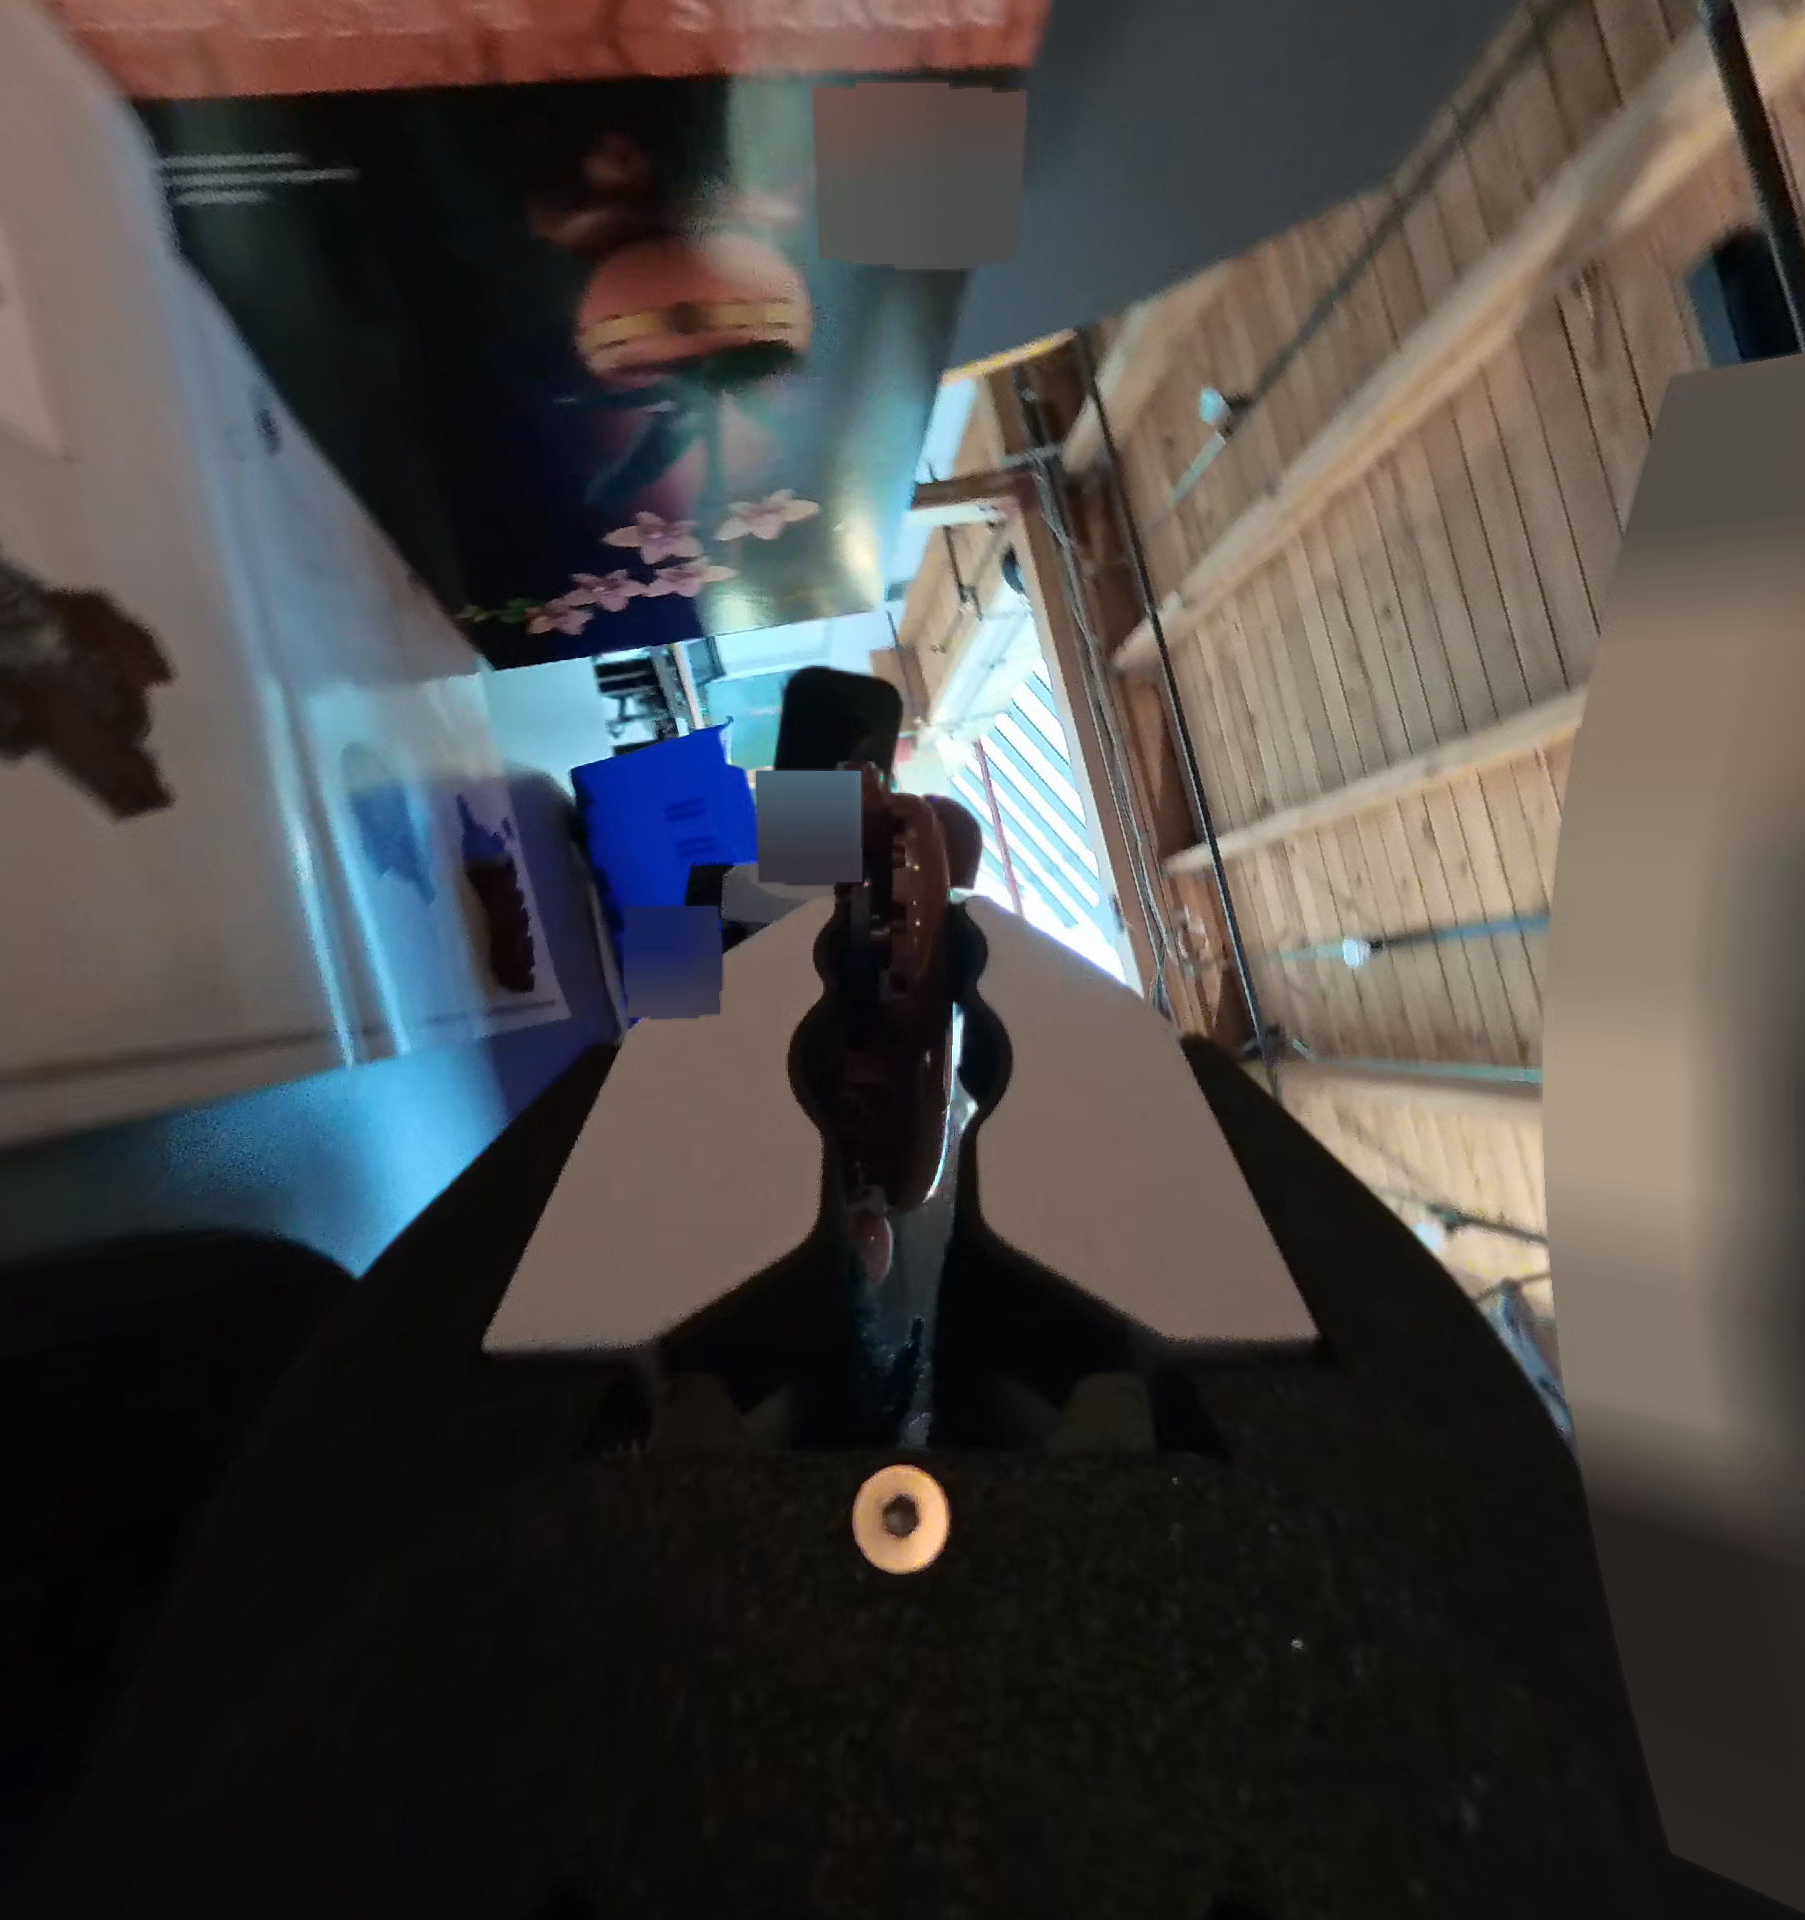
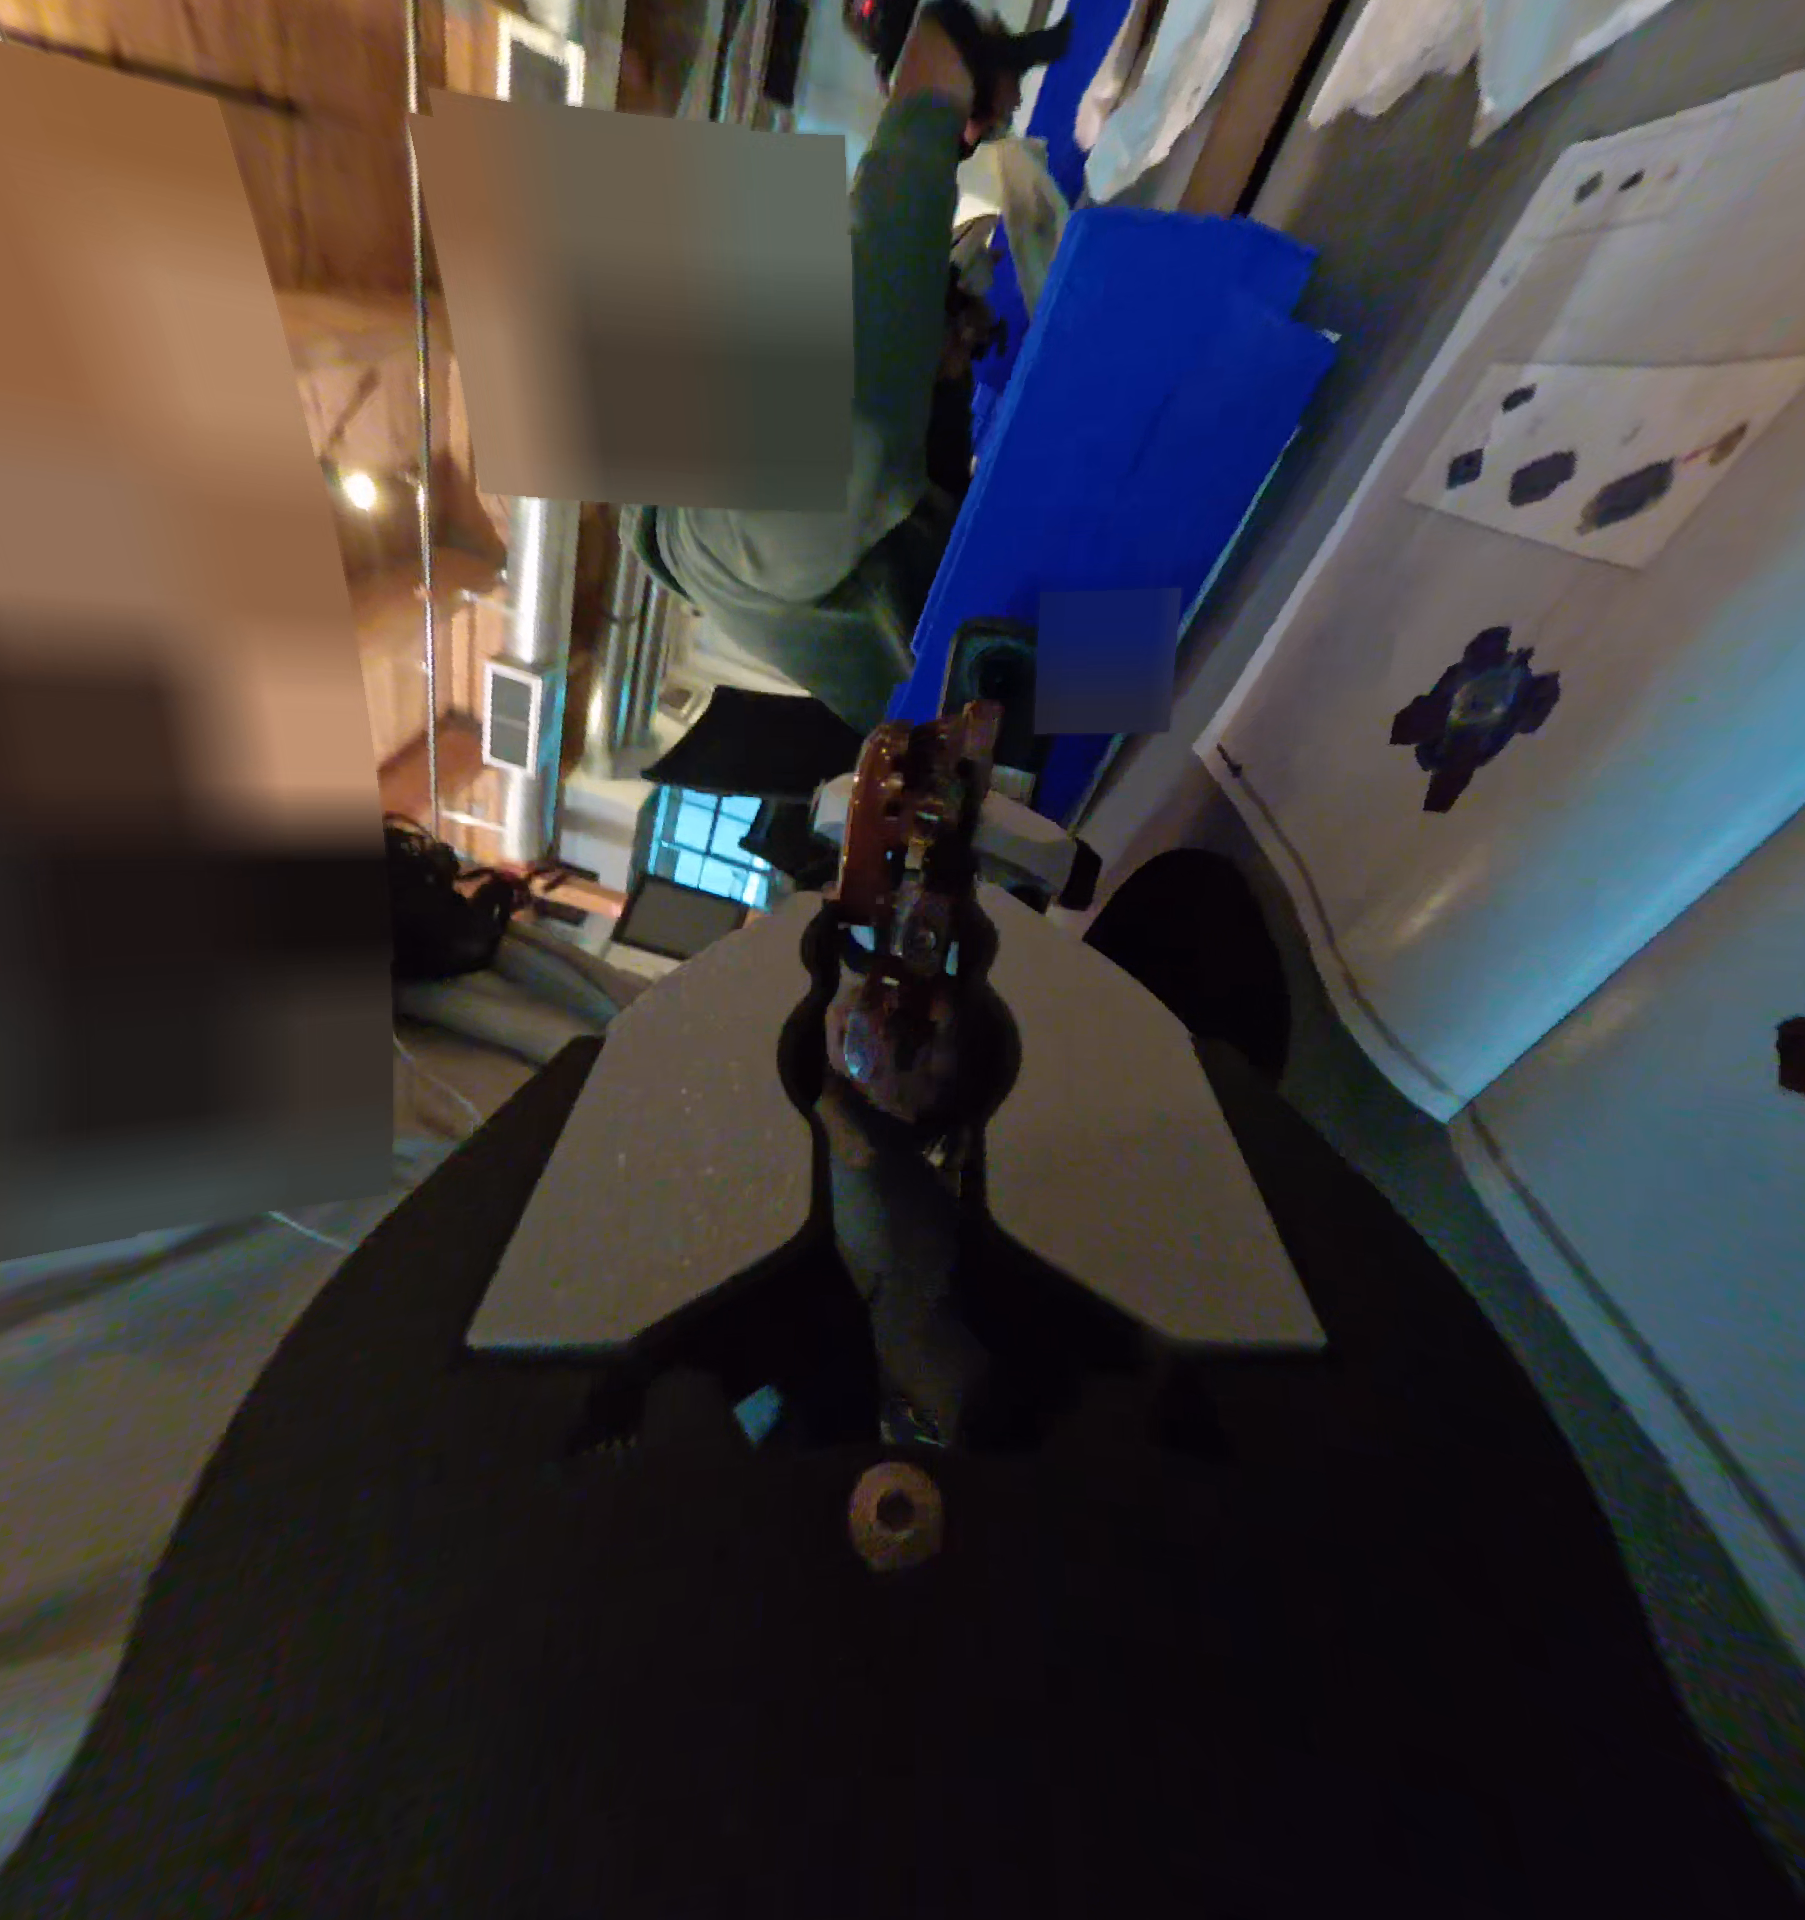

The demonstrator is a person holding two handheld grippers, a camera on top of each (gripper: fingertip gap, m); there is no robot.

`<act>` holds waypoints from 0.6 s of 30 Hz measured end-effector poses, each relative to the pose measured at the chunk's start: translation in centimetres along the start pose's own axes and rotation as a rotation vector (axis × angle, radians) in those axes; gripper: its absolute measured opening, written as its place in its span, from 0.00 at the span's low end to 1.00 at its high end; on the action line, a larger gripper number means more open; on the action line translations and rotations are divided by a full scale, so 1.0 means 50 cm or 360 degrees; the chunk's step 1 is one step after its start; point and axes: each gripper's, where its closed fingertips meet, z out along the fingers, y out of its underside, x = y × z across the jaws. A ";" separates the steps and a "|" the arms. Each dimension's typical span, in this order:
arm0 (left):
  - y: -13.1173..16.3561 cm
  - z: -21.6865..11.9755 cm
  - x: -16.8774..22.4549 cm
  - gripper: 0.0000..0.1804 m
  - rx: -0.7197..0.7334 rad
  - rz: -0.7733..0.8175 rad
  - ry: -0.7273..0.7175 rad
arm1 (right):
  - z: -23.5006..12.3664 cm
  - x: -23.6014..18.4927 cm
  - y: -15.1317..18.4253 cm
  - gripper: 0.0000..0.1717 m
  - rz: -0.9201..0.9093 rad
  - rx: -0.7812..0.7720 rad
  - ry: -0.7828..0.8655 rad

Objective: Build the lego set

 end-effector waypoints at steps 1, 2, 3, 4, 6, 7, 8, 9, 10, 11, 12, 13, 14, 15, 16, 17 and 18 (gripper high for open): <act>0.000 -0.002 -0.002 0.09 0.0008 -0.0028 -0.0024 | 0.000 0.001 0.004 0.11 0.0019 0.0011 0.0007; 0.002 -0.005 -0.004 0.09 0.0008 -0.0046 -0.0040 | 0.000 0.000 0.006 0.11 0.0021 0.0018 0.0011; 0.004 -0.005 -0.003 0.09 -0.0003 -0.0061 -0.0045 | 0.000 0.000 0.009 0.11 0.0016 0.0017 0.0017; 0.006 -0.006 -0.003 0.09 -0.0016 -0.0073 -0.0050 | -0.001 0.000 0.009 0.11 0.0013 0.0018 0.0031; 0.006 -0.008 -0.006 0.09 -0.0012 -0.0100 -0.0064 | -0.002 0.004 0.007 0.11 0.0010 0.0049 0.0062; 0.006 -0.009 -0.008 0.10 -0.0011 -0.0110 -0.0068 | -0.001 0.005 0.007 0.12 0.0022 0.0054 0.0071; 0.007 -0.010 -0.010 0.10 -0.0011 -0.0125 -0.0070 | -0.001 0.005 0.006 0.12 0.0025 0.0064 0.0074; 0.008 -0.009 -0.009 0.10 -0.0011 -0.0138 -0.0067 | -0.001 0.004 0.007 0.13 0.0030 0.0064 0.0077; 0.010 -0.009 -0.009 0.10 -0.0014 -0.0152 -0.0065 | 0.000 0.004 0.008 0.13 0.0035 0.0061 0.0078; 0.014 -0.009 -0.010 0.09 -0.0017 -0.0163 -0.0060 | 0.000 0.002 0.008 0.13 0.0032 0.0057 0.0074; 0.017 -0.009 -0.010 0.10 -0.0024 -0.0167 -0.0056 | 0.001 0.001 0.009 0.13 0.0025 0.0052 0.0073; 0.017 -0.010 -0.011 0.09 -0.0022 -0.0172 -0.0053 | 0.000 0.001 0.010 0.14 0.0020 0.0043 0.0077; 0.016 -0.011 -0.011 0.09 -0.0017 -0.0176 -0.0047 | 0.000 0.001 0.012 0.15 0.0019 0.0035 0.0078; 0.015 -0.013 -0.013 0.10 -0.0016 -0.0180 -0.0042 | 0.001 0.000 0.012 0.15 0.0019 0.0032 0.0068; 0.015 -0.014 -0.015 0.09 -0.0015 -0.0180 -0.0039 | 0.001 -0.002 0.013 0.16 0.0018 0.0027 0.0062; 0.015 -0.015 -0.016 0.09 -0.0014 -0.0177 -0.0038 | 0.001 -0.002 0.016 0.18 0.0017 0.0010 0.0065; 0.015 -0.015 -0.016 0.09 -0.0018 -0.0175 -0.0035 | 0.001 -0.003 0.019 0.21 0.0008 -0.0014 0.0067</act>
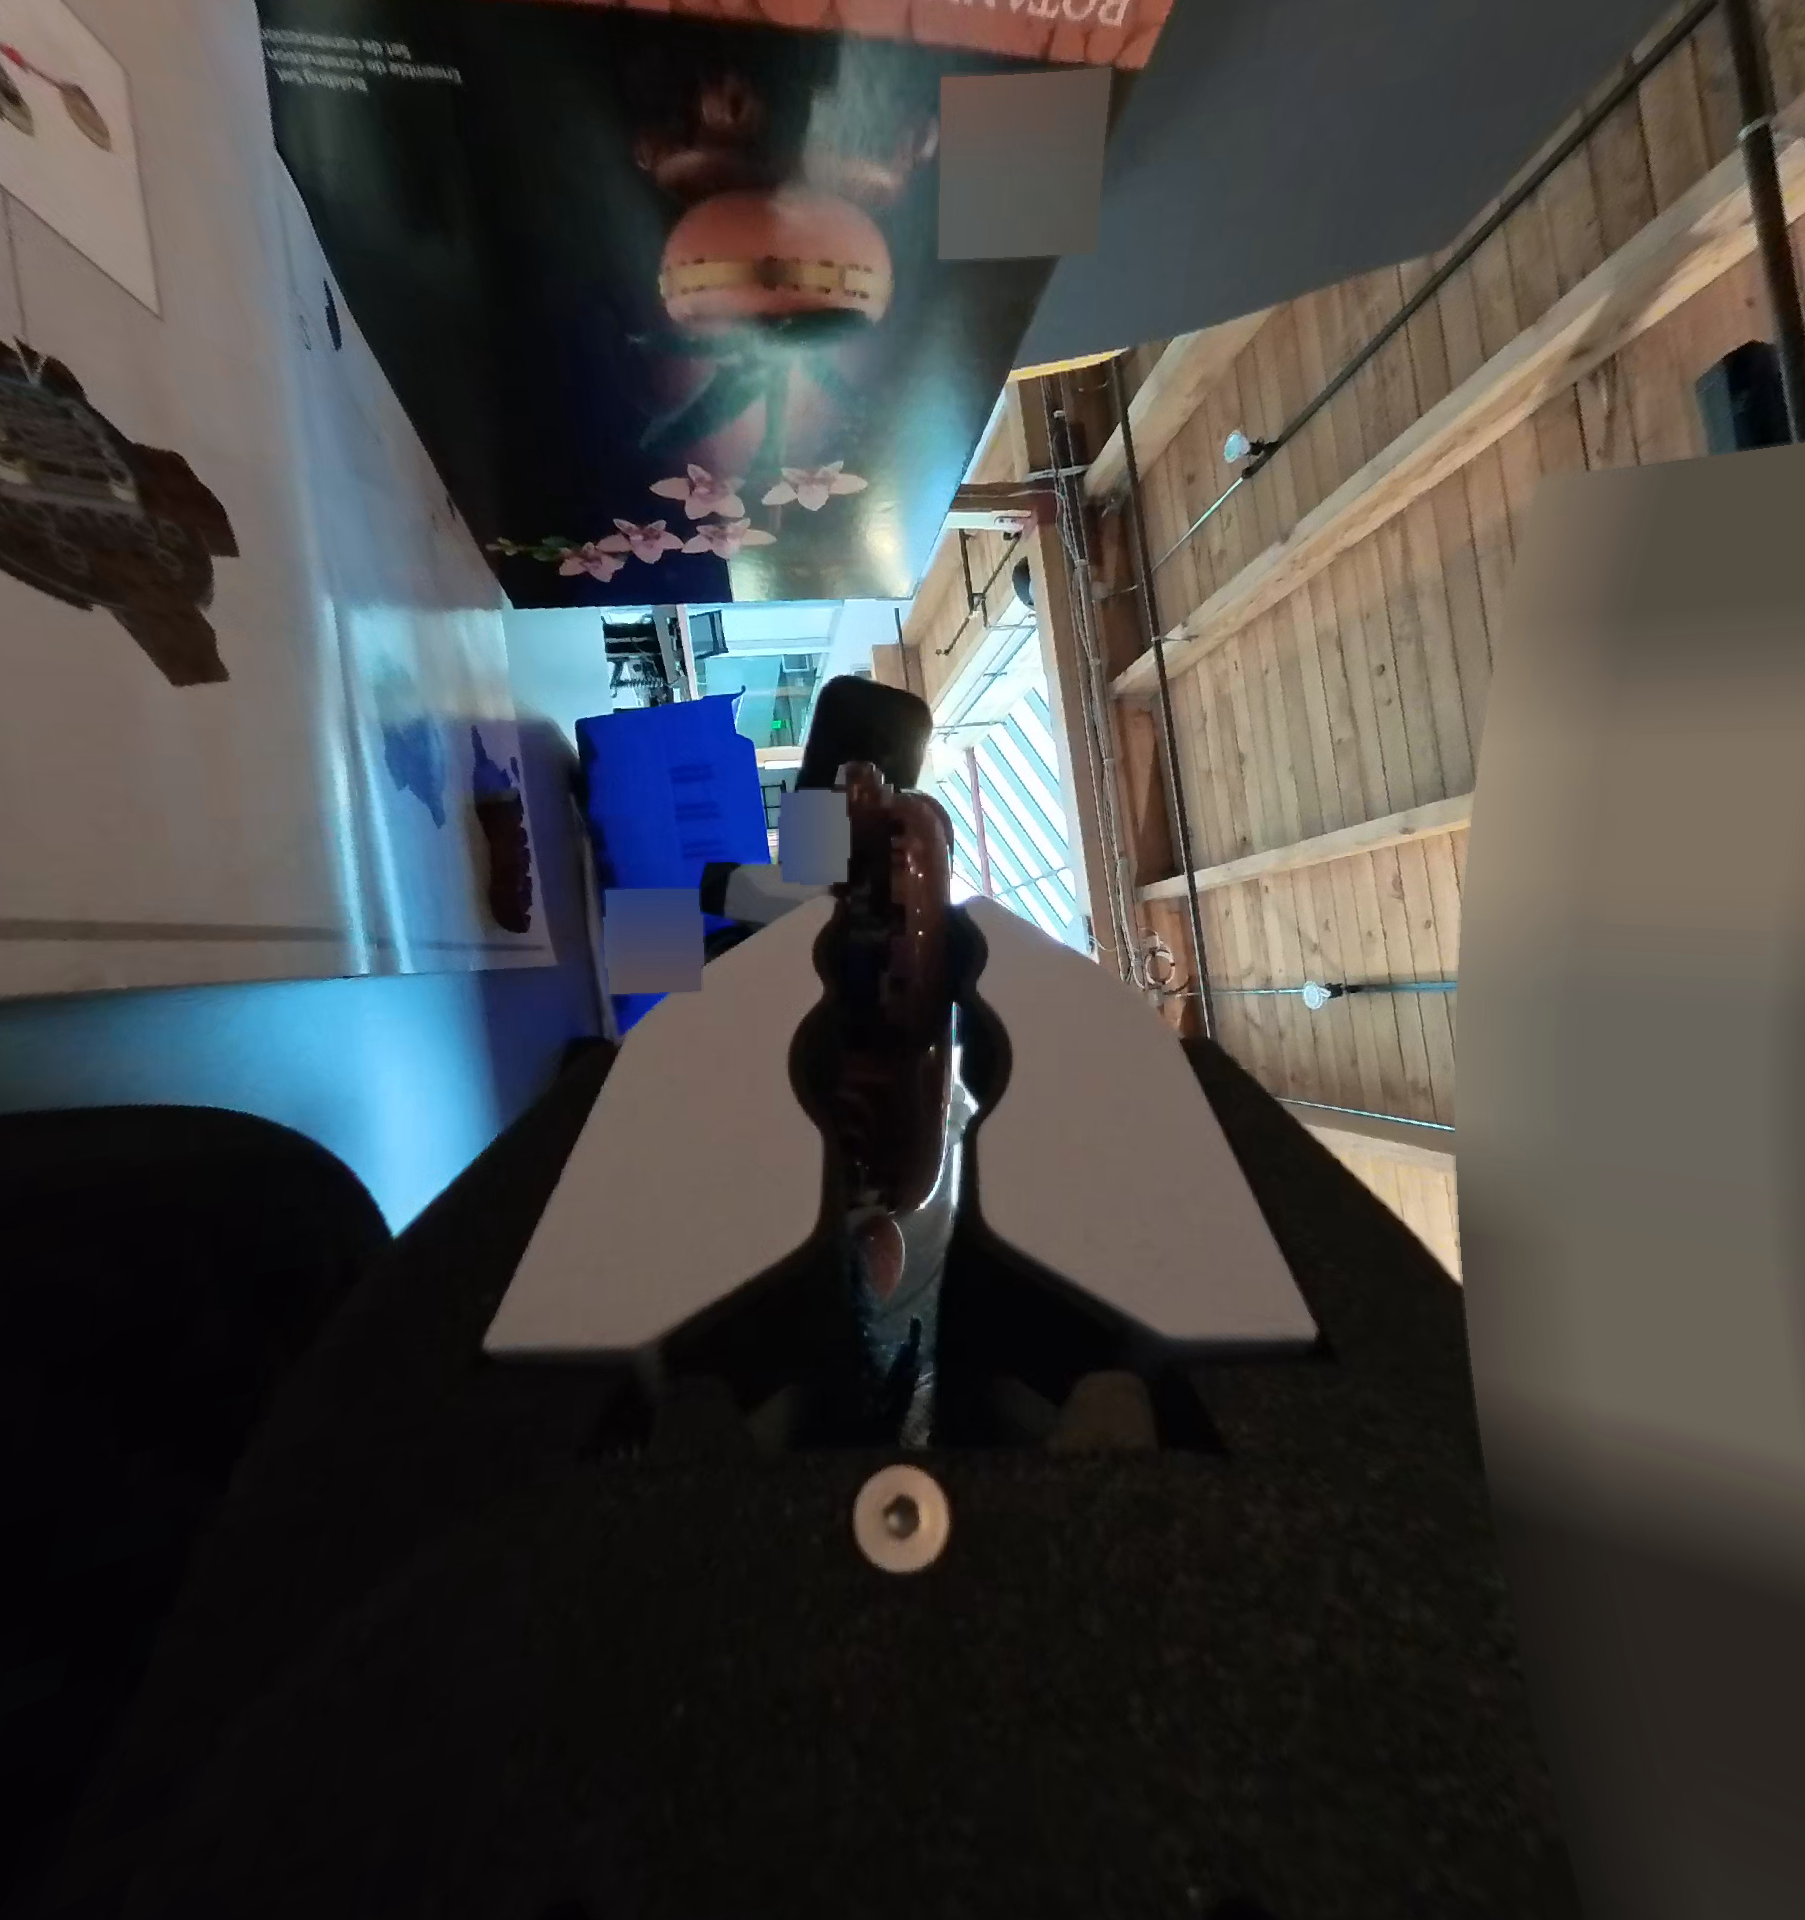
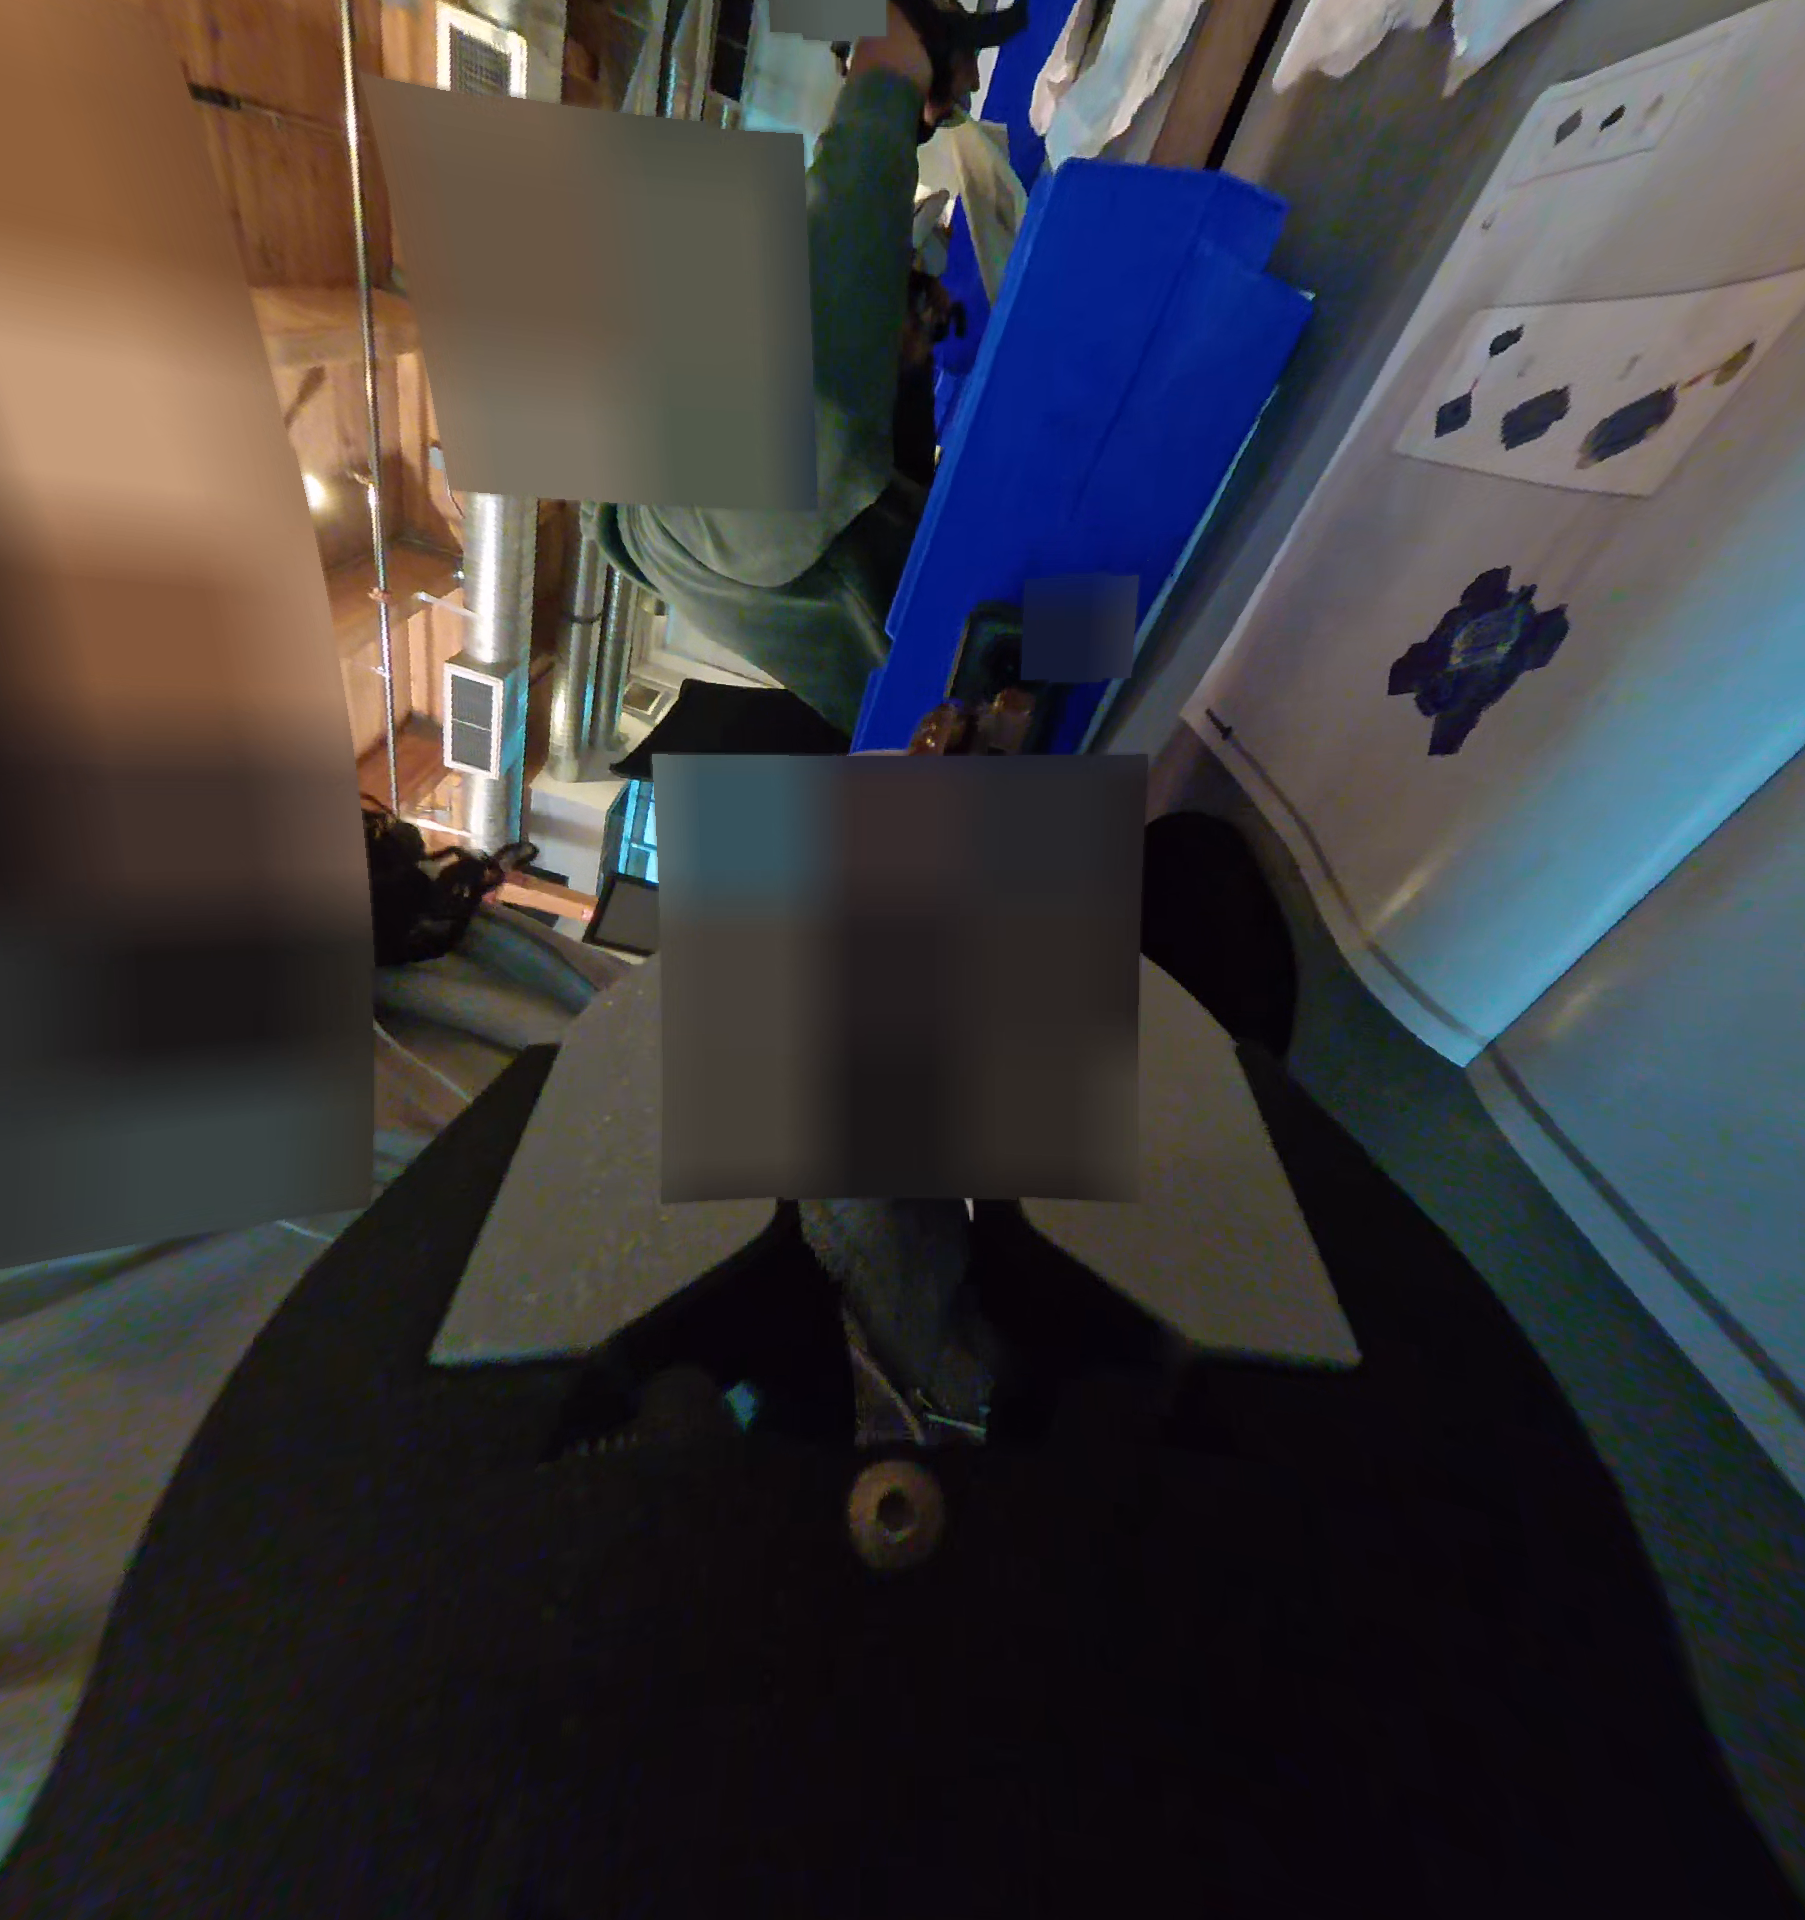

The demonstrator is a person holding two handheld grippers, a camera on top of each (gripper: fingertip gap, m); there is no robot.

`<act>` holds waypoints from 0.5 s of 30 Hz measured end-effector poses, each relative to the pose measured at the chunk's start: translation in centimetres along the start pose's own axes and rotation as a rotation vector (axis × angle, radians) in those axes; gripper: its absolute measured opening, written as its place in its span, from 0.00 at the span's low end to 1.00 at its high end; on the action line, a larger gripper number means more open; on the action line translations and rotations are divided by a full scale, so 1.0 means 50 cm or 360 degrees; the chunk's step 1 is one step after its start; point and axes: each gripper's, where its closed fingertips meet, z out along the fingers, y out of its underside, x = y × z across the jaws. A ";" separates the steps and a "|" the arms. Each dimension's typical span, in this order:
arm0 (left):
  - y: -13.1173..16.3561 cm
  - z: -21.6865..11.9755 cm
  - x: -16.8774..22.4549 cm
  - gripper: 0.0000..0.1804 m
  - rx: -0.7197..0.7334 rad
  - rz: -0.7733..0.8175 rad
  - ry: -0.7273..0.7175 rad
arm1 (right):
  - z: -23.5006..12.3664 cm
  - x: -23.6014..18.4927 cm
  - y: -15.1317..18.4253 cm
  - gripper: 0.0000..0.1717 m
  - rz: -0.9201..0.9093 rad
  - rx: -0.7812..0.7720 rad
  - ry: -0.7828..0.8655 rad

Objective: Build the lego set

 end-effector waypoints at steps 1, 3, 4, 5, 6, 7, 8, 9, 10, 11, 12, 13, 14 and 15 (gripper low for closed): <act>0.001 0.000 0.000 0.09 -0.0006 0.0004 0.0003 | -0.001 0.000 0.003 0.23 -0.0013 -0.0026 0.0010; 0.003 -0.001 0.000 0.10 -0.0022 0.0024 0.0003 | -0.009 0.001 0.004 0.32 -0.0048 -0.0093 0.0044; 0.005 0.000 0.000 0.09 -0.0042 0.0039 -0.0001 | -0.016 0.002 -0.002 0.35 -0.0090 -0.0124 0.0073; 0.010 -0.002 -0.001 0.10 -0.0070 0.0052 -0.0005 | -0.023 0.007 -0.012 0.36 -0.0139 -0.0151 0.0121; 0.016 -0.001 -0.002 0.09 -0.0093 0.0065 -0.0011 | -0.026 0.010 -0.024 0.38 -0.0186 -0.0177 0.0151; 0.023 -0.001 -0.004 0.09 -0.0123 0.0079 -0.0014 | -0.023 0.008 -0.030 0.38 -0.0219 -0.0233 0.0154; 0.030 0.001 -0.005 0.09 -0.0161 0.0086 -0.0010 | -0.016 0.008 -0.028 0.37 -0.0233 -0.0325 0.0144; 0.041 0.003 -0.005 0.09 -0.0197 0.0088 -0.0005 | -0.008 0.010 -0.020 0.36 -0.0228 -0.0428 0.0129; 0.048 0.004 -0.005 0.09 -0.0227 0.0092 -0.0004 | 0.000 0.013 -0.012 0.35 -0.0193 -0.0511 0.0102; 0.054 0.004 -0.005 0.09 -0.0251 0.0101 -0.0004 | 0.009 0.013 -0.006 0.33 -0.0132 -0.0566 0.0057; 0.058 0.005 -0.005 0.09 -0.0268 0.0107 -0.0004 | 0.017 0.012 0.001 0.32 -0.0053 -0.0607 0.0004; 0.060 0.005 -0.005 0.09 -0.0281 0.0113 -0.0003 | 0.023 0.010 0.007 0.30 0.0014 -0.0640 -0.0042; 0.061 0.005 -0.005 0.09 -0.0288 0.0121 -0.0001 | 0.026 0.011 0.013 0.28 0.0057 -0.0674 -0.0064; 0.061 0.004 -0.005 0.09 -0.0292 0.0130 0.0002 | 0.028 0.014 0.019 0.27 0.0073 -0.0702 -0.0061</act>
